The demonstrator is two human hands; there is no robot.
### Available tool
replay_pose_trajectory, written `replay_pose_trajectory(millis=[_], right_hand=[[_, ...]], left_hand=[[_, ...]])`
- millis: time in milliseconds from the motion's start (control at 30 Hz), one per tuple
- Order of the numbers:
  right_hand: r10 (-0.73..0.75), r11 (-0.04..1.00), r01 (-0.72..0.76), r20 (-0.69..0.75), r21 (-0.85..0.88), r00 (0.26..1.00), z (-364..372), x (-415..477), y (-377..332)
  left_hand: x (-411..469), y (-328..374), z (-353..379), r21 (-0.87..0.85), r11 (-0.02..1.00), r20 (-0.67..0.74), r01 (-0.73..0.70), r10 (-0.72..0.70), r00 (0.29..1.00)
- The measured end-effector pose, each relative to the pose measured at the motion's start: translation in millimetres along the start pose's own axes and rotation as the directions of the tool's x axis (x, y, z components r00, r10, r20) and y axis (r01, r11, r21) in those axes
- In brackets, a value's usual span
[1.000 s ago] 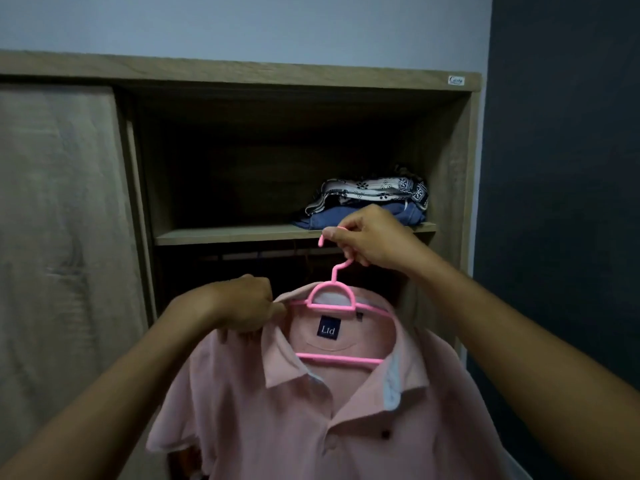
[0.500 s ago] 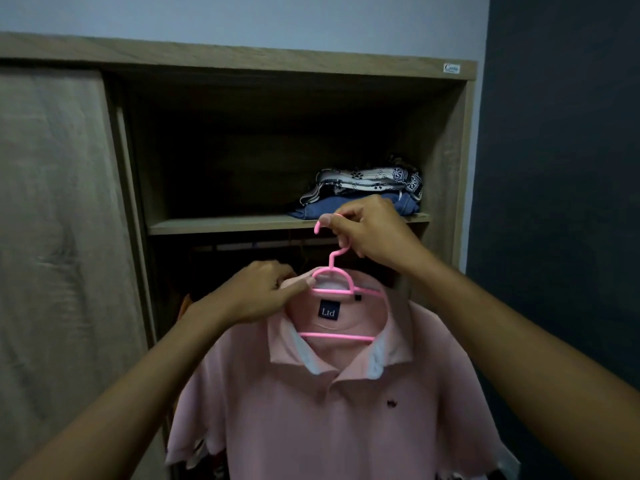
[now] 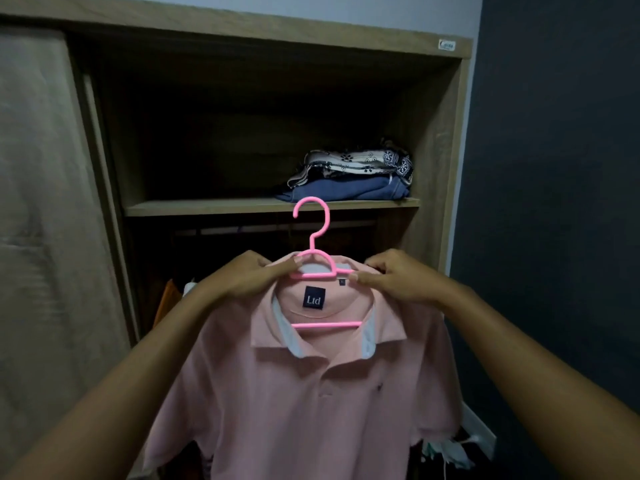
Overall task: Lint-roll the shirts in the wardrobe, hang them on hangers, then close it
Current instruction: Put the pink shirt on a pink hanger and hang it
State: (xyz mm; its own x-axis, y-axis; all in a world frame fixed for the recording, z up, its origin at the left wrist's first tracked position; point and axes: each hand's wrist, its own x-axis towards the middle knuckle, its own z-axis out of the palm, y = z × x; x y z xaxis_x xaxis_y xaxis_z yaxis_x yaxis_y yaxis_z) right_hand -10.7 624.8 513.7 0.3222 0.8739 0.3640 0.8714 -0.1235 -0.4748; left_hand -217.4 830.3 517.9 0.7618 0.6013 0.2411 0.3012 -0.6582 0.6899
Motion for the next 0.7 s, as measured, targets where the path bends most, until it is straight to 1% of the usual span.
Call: replay_pose_trajectory(millis=[67,167,233,300,333,400,467,533,633,700], right_hand=[[0.028,0.999,-0.026,0.078,-0.022,0.997,-3.1,1.1,1.5],[0.093,0.993,-0.086,0.096,-0.081,0.991,0.5,2.7,5.3],[0.155,0.98,-0.138,0.115,-0.141,0.981,6.9,5.0,10.1],[0.226,0.961,-0.194,0.154,-0.195,0.962,12.9,7.7,18.6],[0.262,0.95,-0.221,0.175,-0.222,0.949,15.3,8.9,23.7],[0.32,0.926,-0.263,0.189,-0.272,0.928,19.6,11.6,34.1],[0.38,0.897,-0.322,0.152,-0.303,0.913,24.1,15.3,44.2],[0.447,0.864,-0.394,0.117,-0.314,0.887,30.4,22.2,54.0],[0.518,0.838,-0.478,0.105,-0.264,0.849,39.8,35.7,66.1],[0.531,0.843,-0.51,0.115,-0.171,0.839,45.2,45.7,75.6]], left_hand=[[1.7,2.2,6.2,0.018,1.0,0.005,0.021,-0.021,1.0],[12.2,0.5,13.3,0.01,0.999,-0.035,0.049,-0.049,0.998],[21.8,-6.8,21.0,0.077,0.997,-0.065,0.02,-0.015,0.998],[31.1,-16.1,29.9,0.168,0.986,-0.126,-0.01,0.032,0.991],[35.9,-21.1,34.0,0.196,0.981,-0.155,-0.004,0.035,0.987],[48.9,-34.1,42.3,0.197,0.98,-0.197,0.026,0.013,0.98],[66.7,-50.9,50.4,0.184,0.98,-0.226,0.072,-0.029,0.974],[83.7,-67.1,59.7,0.204,0.967,-0.23,0.151,-0.102,0.968],[105.7,-88.6,77.9,0.298,0.907,-0.156,0.297,-0.261,0.953],[116.8,-99.9,88.5,0.298,0.894,-0.106,0.334,-0.317,0.943]])
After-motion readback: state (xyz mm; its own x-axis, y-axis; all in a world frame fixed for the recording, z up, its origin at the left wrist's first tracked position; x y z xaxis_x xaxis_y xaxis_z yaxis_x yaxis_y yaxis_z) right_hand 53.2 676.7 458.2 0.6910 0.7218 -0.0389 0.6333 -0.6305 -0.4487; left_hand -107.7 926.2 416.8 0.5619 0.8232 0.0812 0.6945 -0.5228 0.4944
